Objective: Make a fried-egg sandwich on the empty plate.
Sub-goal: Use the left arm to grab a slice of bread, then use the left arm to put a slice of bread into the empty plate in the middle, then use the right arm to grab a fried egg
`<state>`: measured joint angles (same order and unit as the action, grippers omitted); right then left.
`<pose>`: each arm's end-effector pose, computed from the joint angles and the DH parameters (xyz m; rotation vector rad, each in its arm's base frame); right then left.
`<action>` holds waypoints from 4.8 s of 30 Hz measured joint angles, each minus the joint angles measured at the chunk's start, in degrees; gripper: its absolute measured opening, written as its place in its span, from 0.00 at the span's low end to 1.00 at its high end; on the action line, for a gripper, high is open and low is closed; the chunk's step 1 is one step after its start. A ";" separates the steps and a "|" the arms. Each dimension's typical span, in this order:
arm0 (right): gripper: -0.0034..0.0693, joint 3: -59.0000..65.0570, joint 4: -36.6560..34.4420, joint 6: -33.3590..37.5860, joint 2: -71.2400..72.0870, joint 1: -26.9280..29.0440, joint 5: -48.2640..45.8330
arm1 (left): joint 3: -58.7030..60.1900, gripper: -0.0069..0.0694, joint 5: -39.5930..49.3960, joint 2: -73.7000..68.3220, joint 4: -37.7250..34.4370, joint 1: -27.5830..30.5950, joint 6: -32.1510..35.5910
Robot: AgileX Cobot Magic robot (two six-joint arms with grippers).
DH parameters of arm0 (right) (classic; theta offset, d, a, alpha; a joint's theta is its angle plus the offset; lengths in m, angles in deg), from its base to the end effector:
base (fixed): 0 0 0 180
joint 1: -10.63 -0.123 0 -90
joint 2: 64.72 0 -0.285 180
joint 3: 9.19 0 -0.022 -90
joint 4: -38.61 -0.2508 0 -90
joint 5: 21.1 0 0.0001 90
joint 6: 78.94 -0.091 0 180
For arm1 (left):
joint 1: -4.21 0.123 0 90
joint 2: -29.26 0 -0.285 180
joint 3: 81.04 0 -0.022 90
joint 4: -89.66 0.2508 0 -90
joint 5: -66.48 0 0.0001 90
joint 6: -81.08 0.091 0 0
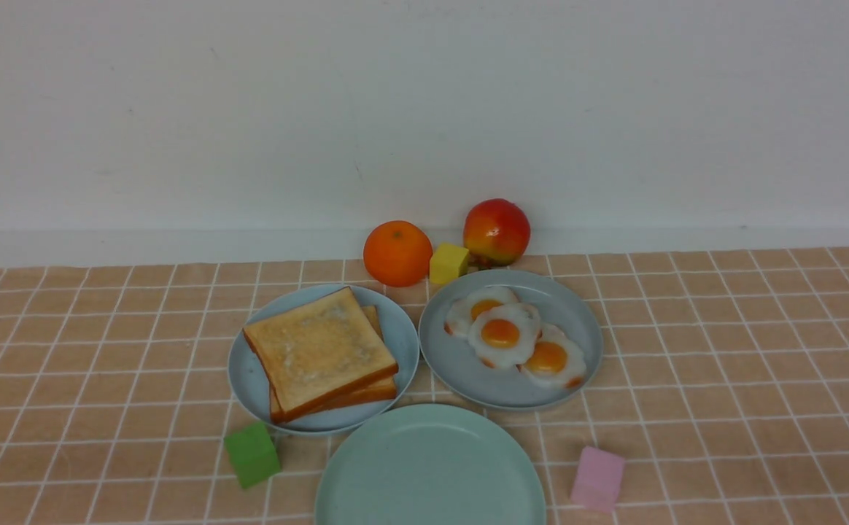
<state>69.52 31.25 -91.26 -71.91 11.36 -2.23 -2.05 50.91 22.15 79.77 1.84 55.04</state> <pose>0.0496 -0.0044 0.2337 0.2406 1.1518 0.2615 0.0519 0.0020 0.2272 -0.3970 1.1891 -0.5464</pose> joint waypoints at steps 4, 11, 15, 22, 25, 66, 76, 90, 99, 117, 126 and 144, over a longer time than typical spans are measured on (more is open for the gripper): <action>0.38 -4.30 -1.89 -7.23 -0.08 0.00 2.93 | -1.25 0.40 -9.12 0.00 -5.53 0.00 -11.38; 0.38 -29.64 -1.56 -8.66 -12.13 0.00 -14.77 | -20.60 0.40 1.96 -6.78 0.07 0.00 -16.13; 0.38 -45.73 -0.20 -8.66 -25.19 0.00 -33.33 | -34.98 0.40 21.87 -19.67 3.80 0.00 -16.13; 0.38 -53.05 4.69 -2.93 -40.64 0.00 -49.66 | -43.78 0.40 44.99 -41.25 7.05 0.00 -14.08; 0.38 -51.01 2.84 -1.56 -45.13 -1.23 -51.45 | -43.97 0.40 47.83 -51.91 7.72 0.00 -12.25; 0.38 -45.09 -29.25 24.75 -67.38 -26.67 -58.35 | -68.22 0.68 41.77 -110.09 -20.53 -6.23 19.34; 0.38 -45.09 -28.73 25.50 -67.38 -26.67 -58.03 | -68.62 0.18 40.77 -110.03 -20.68 -6.23 20.15; 0.38 -45.09 -28.78 25.54 -67.38 -26.67 -58.86 | -68.62 0.11 50.66 -95.83 -20.45 -7.34 21.15; 0.38 -45.09 -28.78 25.54 -67.38 -26.67 -58.86 | -62.92 0.11 54.01 -94.24 -20.83 -22.47 21.40; 0.38 -45.09 -27.72 25.39 -67.38 -26.67 -58.62 | -56.20 0.26 43.13 -100.12 -20.47 -26.57 15.62; 0.56 -53.86 -17.14 17.33 -70.45 -24.16 -57.95 | -61.02 0.66 51.54 -100.12 -12.12 -26.57 15.39; 0.63 -87.41 -24.57 15.72 -107.50 -13.30 -69.40 | -71.84 0.09 69.05 -80.52 -13.33 -26.57 35.54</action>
<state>-17.89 6.68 -75.54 -179.42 -1.94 -71.63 -73.90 119.96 -58.38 66.44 -24.73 90.59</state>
